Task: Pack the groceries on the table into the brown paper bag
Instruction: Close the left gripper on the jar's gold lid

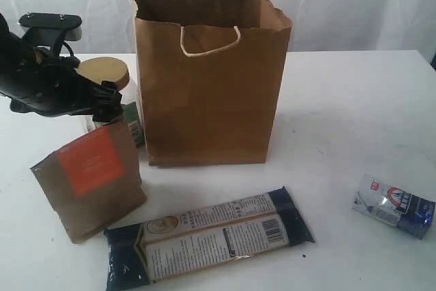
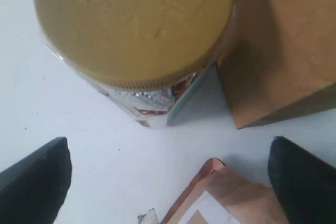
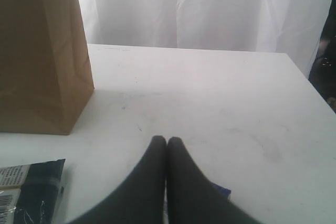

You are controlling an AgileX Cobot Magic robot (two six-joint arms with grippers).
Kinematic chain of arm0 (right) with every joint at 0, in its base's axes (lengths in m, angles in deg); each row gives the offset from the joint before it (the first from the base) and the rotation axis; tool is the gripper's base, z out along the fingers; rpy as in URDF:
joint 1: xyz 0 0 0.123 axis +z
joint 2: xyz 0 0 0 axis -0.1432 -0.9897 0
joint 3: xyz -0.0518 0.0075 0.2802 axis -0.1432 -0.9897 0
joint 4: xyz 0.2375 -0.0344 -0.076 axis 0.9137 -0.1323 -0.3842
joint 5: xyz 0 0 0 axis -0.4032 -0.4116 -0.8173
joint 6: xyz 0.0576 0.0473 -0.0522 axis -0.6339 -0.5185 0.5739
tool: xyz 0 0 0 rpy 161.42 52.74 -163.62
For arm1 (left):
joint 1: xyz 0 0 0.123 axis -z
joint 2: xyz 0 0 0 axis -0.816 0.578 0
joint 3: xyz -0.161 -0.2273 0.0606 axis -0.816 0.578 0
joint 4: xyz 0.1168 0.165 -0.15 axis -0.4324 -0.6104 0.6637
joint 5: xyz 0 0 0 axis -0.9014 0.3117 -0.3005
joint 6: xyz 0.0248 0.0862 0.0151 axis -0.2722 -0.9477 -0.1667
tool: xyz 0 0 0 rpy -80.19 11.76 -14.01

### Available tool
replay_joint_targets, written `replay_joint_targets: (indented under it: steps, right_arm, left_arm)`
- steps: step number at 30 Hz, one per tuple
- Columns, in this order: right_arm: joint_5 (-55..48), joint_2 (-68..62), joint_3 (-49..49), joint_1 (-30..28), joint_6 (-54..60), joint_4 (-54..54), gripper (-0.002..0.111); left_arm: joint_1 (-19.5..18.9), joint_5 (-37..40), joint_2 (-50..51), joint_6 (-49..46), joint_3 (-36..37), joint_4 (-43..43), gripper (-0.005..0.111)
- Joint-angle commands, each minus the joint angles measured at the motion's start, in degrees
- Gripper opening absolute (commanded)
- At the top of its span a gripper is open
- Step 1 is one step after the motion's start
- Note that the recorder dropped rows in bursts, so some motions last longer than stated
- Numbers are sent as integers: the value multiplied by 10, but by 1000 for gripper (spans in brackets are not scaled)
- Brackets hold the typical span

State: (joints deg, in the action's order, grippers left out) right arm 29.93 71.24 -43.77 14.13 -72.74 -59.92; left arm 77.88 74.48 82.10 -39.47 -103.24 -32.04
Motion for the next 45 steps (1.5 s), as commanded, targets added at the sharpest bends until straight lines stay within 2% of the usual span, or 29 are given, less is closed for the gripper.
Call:
replay_joint_targets:
  steps: [1, 5, 19, 23, 29, 36, 45]
  right_arm:
    - [4, 4, -3, -2, 0, -4, 0]
    - [4, 4, -3, -2, 0, -5, 0]
    - [4, 4, -3, -2, 0, -5, 0]
    - [4, 4, -3, -2, 0, -5, 0]
    - [4, 4, -3, -2, 0, -4, 0]
    - [4, 4, -3, -2, 0, -4, 0]
    - [4, 4, -3, -2, 0, -4, 0]
  left_arm:
    - [2, 13, -3, 6, 3, 8, 102]
    - [0, 4, 2, 6, 3, 2, 102]
    - [-3, -115, 24, 94, 3, 9, 102]
    - [-3, -112, 24, 89, -11, 6, 102]
    - [-14, -112, 29, 89, -45, -47, 102]
    - [-25, -109, 32, 87, -46, -91, 102]
    - [-25, -121, 42, 74, -46, -95, 102]
